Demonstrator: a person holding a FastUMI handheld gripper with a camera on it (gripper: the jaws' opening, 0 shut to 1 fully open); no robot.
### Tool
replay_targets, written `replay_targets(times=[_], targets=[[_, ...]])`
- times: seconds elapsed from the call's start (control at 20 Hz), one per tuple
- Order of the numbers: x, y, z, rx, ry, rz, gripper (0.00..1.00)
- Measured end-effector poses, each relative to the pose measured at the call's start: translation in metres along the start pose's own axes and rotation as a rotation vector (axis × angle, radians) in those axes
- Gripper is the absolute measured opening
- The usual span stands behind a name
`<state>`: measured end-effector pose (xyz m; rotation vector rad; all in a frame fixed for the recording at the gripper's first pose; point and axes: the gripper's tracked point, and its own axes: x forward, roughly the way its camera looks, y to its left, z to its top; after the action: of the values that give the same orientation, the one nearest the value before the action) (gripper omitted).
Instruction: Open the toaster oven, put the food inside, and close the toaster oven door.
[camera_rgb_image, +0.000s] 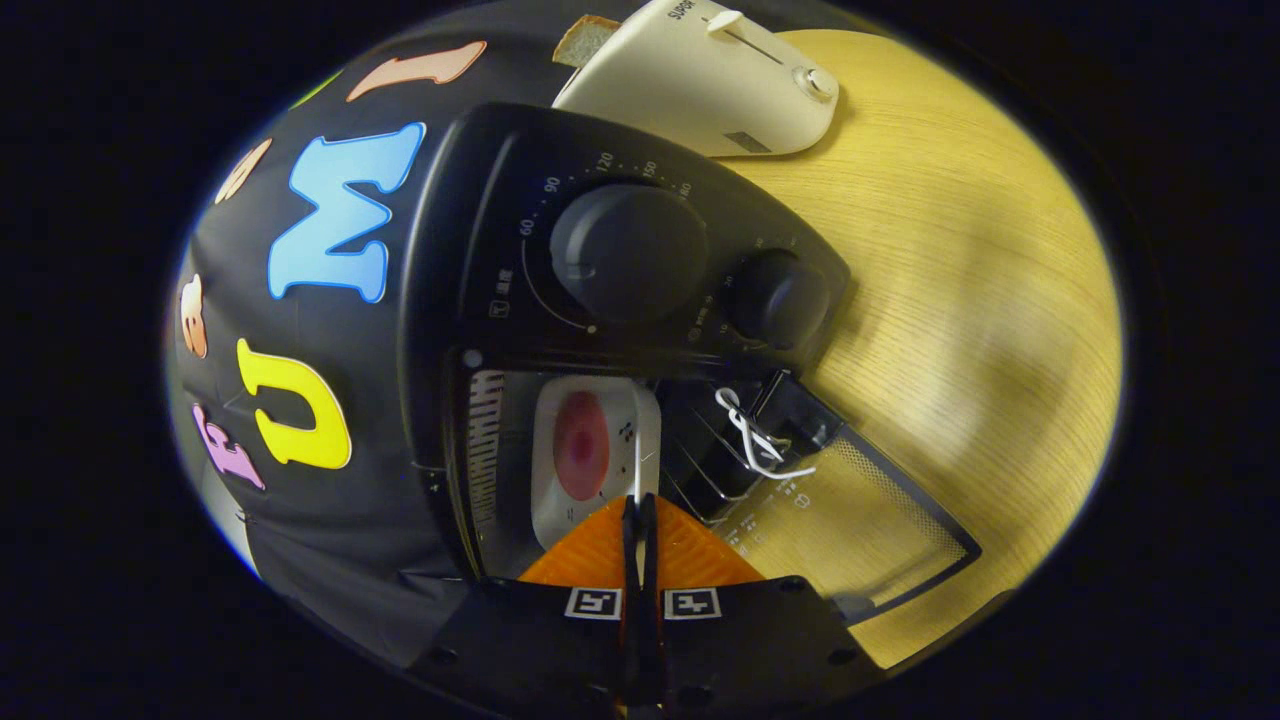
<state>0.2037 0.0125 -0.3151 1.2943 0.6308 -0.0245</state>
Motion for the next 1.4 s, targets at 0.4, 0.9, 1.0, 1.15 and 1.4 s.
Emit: replay_targets(times=[0.4,0.9,1.0,1.15,1.4], targets=[[0.018,0.001,-0.004,-0.049,-0.055,-0.018,0.04],[-0.028,0.021,-0.040,-0.183,-0.003,0.059,0.89],[-0.040,0.014,-0.058,-0.256,0.064,0.033,0.98],[-0.059,0.007,-0.074,-0.409,0.099,0.002,0.97],[-0.083,0.000,-0.091,-0.727,0.113,-0.089,0.98]])
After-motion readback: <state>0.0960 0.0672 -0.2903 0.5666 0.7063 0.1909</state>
